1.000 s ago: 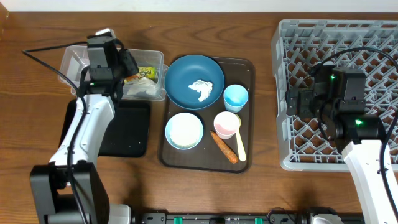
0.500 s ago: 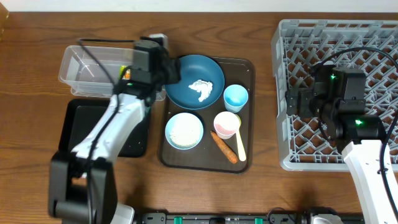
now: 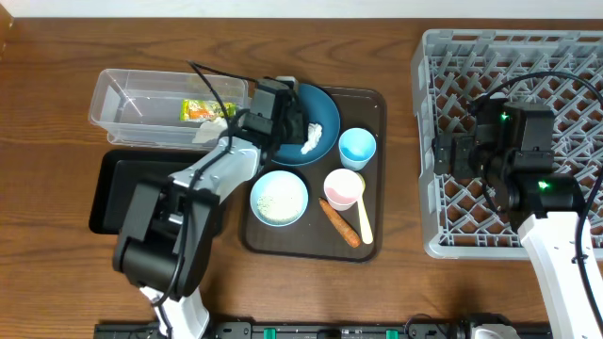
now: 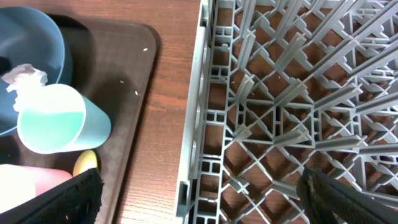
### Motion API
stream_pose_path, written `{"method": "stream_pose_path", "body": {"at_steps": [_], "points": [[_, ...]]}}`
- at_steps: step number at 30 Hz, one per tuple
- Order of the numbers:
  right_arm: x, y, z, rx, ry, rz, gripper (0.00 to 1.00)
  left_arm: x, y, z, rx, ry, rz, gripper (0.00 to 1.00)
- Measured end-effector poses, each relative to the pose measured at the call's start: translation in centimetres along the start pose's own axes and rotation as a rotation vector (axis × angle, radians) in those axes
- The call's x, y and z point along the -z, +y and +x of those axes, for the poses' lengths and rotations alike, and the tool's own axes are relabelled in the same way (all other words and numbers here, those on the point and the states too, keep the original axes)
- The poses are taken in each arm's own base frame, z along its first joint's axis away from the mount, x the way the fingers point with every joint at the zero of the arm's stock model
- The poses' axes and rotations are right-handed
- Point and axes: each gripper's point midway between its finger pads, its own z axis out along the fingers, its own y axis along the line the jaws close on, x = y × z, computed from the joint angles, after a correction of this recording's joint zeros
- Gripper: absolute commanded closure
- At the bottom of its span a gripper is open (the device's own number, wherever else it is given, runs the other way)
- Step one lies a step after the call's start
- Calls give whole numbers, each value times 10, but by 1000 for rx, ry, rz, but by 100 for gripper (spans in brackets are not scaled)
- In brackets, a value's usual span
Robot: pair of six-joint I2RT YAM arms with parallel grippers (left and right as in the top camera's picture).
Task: Sort waste into correct bins and load items into the dishwasher rack
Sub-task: 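Lower the left gripper into the blue bowl and grasp the last tissue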
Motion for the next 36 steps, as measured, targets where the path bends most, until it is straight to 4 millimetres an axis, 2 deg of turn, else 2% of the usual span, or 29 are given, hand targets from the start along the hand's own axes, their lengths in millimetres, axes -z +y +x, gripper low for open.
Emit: {"method": "stream_pose_path", "body": {"at_steps": [5,11,14,16,17,19,20,25,31,36], "points": [[0,0,0,0,1,0,1,-8,2,9,0,23,-5,50],[0,0,0,0,1,0,1,-10,3,11,6,31,-8,87],[0,0,0,0,2,0,1,-10,3,12,1,31,-5,90],[0,0,1,0,3,0,1,-10,3,13,2,35,-5,89],[0,0,1,0,3,0,1,-10,3,13,2,39,-7,83],[0,0,1,0,3,0,1,-10,4,16,2,50,-11,60],[0,0,1,0,3,0,1,-10,4,17,-2,55,-12,57],[0,0,1,0,4,0,1,-9,5,20,6,65,-16,53],[0,0,1,0,4,0,1,-9,6,21,6,68,-17,53],[0,0,1,0,4,0,1,-8,8,32,11,116,-31,53]]}}
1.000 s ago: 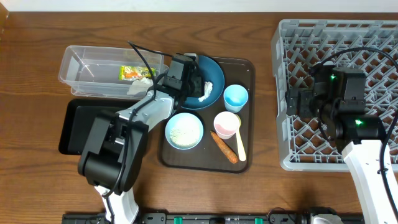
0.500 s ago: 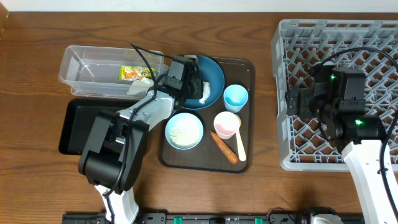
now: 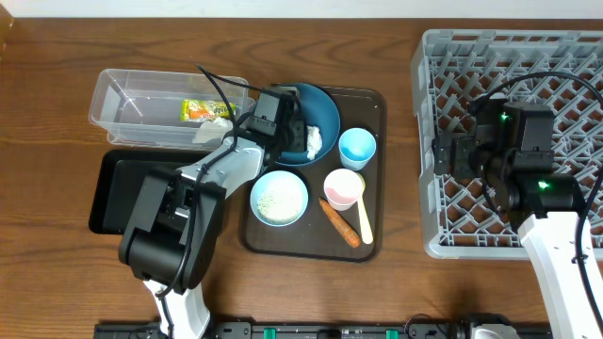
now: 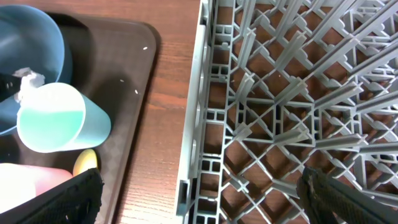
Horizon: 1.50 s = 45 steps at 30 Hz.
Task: Sort waste into correct bins and load items into the dishwasher rack
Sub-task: 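Lower the left gripper into the blue bowl and grasp the last tissue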
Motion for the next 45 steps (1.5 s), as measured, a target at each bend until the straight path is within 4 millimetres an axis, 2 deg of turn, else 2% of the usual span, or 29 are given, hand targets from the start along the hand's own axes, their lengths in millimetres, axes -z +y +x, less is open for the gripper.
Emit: {"method": "stream_pose_path", "body": {"at_steps": [4,7,17,21,29,32,33,35,45], "points": [[0,0,0,0,0,0,1,0,3,13,7,55,-11,53],[0,0,0,0,0,0,1,0,3,15,7,60,-12,53],[0,0,0,0,0,0,1,0,-3,-3,-4,-13,13,54],[0,0,0,0,0,0,1,0,-4,-6,-2,-24,17,66],[0,0,0,0,0,0,1,0,-5,-6,-5,-22,20,72],[0,0,0,0,0,0,1,0,-5,-6,-2,-23,20,81],[0,0,0,0,0,0,1,0,-5,-6,-3,-22,19,88],[0,0,0,0,0,0,1,0,-5,-6,-3,-22,20,93],[0,0,0,0,0,0,1,0,-4,-5,-4,-20,21,94]]}}
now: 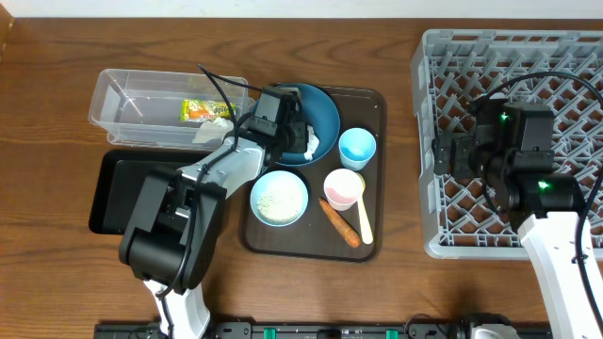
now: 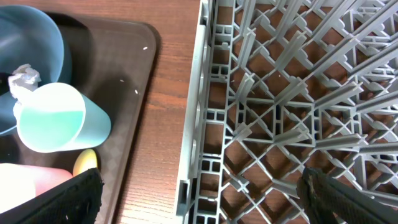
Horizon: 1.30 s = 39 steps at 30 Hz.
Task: Sort waste into correct bins and load items into the dishwasher rack
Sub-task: 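Lower the left gripper into the blue bowl and grasp the last tissue, then carry the tissue with the left gripper and drop it in the clear bin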
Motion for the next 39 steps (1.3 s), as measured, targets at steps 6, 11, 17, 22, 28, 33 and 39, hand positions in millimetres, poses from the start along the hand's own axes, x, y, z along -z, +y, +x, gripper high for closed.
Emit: {"method": "stream_pose_path", "body": {"at_steps": [6,11,17,22,28,33,39], "points": [[0,0,0,0,0,0,1,29,3,-16,17,-31,-7,94],[0,0,0,0,0,0,1,88,4,-56,12,-160,0,94],[0,0,0,0,0,0,1,145,42,-95,41,-318,-95,94],[0,0,0,0,0,0,1,171,107,-105,138,-373,-232,94],[0,0,0,0,-1,0,1,165,159,-91,218,-325,-329,78],[0,0,0,0,0,0,1,155,174,-83,237,-293,-350,60],[0,0,0,0,0,0,1,158,165,-89,225,-313,-312,60]]}}
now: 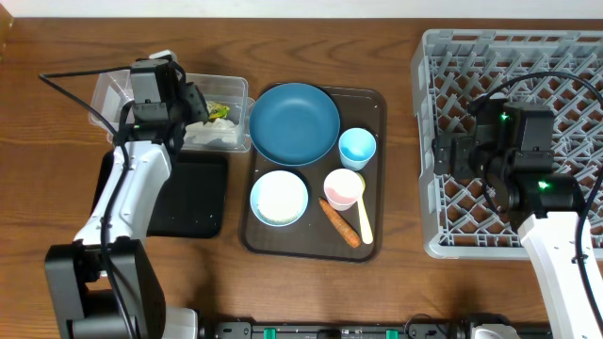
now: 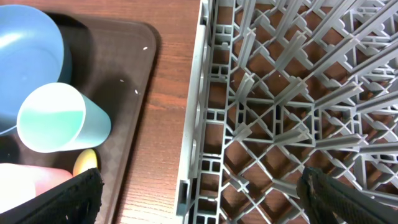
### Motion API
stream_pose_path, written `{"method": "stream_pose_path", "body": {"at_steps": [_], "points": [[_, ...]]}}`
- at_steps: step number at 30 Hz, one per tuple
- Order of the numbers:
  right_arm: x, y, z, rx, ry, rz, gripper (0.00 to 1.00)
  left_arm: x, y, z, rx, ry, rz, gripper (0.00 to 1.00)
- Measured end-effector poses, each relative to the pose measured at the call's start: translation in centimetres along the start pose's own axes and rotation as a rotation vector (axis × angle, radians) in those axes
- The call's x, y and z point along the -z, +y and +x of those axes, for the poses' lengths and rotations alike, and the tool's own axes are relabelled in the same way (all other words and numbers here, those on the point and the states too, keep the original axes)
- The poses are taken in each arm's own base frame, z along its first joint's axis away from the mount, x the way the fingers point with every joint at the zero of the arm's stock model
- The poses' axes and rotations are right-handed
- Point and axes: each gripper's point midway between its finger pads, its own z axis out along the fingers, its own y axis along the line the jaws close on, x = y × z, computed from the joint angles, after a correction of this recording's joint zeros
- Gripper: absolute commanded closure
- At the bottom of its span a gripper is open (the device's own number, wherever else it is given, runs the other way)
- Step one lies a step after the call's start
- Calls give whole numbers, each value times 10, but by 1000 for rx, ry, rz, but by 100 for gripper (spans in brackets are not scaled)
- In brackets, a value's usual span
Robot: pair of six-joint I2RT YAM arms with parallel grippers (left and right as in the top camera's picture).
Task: Sort waste into correct bins and load items into the dishwasher rack
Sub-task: 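Carry the tissue with the left gripper and drop it in the clear bin, then reach the left gripper to the light-blue cup and grasp its rim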
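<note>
The dark blue plate on the brown tray is bare; the crumpled white tissue is not on it. My left gripper hangs over the clear bin, which holds a green wrapper and white paper. Its jaws cannot be made out. On the tray are a light blue cup, a pink cup, a pale blue bowl, a carrot and a yellow spoon. My right gripper is open and empty over the left wall of the grey dish rack.
A black bin lies on the table below the clear bin, left of the tray. In the right wrist view the light blue cup and the tray's edge sit left of the rack wall.
My left gripper has moved from the blue plate to above the clear bin at the far left. The white tissue is gone from the plate. The right arm has not moved.
At first my left gripper was at the blue plate by the white tissue. It stayed on the tissue there through the two later moments. Now it is over the clear bin and the plate is bare. My right gripper stayed open over the rack's edge throughout.
</note>
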Motion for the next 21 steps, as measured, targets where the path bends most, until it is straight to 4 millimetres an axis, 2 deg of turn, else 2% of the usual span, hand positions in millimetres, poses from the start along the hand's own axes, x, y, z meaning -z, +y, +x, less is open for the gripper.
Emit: {"method": "stream_pose_path", "body": {"at_steps": [3,6,13,15,18,21], "points": [[0,0,-1,0,-3,0,1,11,-19,-4,-17,-15,60,60],[0,0,-4,2,-17,0,1,26,-52,-3,-62,-23,135,60],[0,0,-5,2,-19,0,1,47,-139,39,-238,64,294,53],[0,0,-5,2,-19,0,1,58,-165,38,-277,56,342,51],[0,0,-5,2,-18,0,1,76,-200,24,-320,30,399,44],[0,0,-4,2,-16,-1,1,85,-224,17,-353,39,429,40]]}}
